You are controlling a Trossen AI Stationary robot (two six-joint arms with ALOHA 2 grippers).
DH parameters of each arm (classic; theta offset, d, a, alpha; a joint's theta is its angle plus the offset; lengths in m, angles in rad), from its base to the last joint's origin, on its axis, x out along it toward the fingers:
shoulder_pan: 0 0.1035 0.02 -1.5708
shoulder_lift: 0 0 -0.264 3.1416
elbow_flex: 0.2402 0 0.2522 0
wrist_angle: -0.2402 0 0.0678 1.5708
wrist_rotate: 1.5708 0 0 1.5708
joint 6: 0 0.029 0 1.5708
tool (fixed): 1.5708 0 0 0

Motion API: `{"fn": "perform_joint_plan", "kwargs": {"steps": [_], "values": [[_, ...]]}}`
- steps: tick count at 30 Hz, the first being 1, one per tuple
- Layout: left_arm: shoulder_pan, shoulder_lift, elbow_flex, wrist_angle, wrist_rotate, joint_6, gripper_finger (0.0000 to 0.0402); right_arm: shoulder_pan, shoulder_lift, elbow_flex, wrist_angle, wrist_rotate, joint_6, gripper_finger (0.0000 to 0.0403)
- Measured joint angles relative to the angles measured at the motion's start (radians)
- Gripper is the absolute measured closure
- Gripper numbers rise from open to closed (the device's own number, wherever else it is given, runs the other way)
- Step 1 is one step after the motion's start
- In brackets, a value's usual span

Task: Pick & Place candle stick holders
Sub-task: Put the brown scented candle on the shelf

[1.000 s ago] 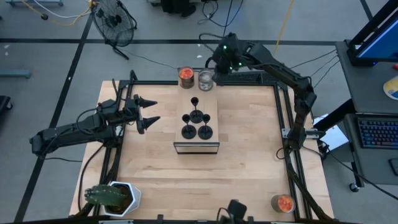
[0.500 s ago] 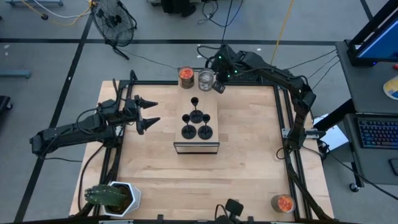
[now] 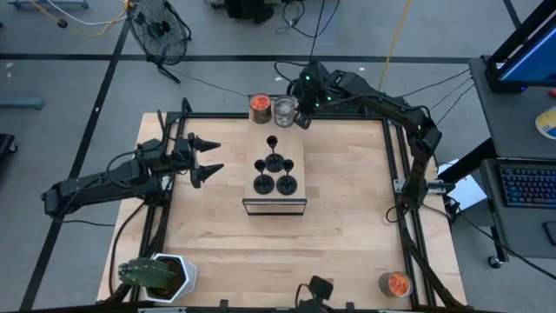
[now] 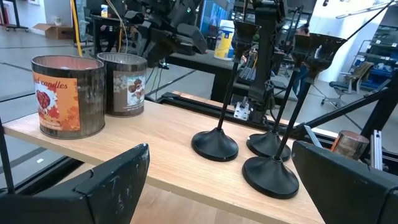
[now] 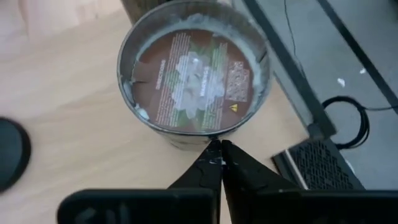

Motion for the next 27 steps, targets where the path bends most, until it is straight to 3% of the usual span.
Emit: {"fn": "perform_joint_plan", "kwargs": {"steps": [10,16,27], "values": [[0.000,0.000,0.000,0.001,0.000,-0.012,0.0004,-0.019,0.000,0.000,0.072,0.002,0.019,0.0402],[0.000,0.000,0.000,0.001,0.000,-0.024,0.0004,-0.025,-0.024,-0.001,0.024,0.072,0.016,0.0402],[0.000,0.000,0.000,0.002,0.000,-0.026,0.0004,0.015,-0.082,0.001,-0.058,-0.143,0.007,0.0403]]}}
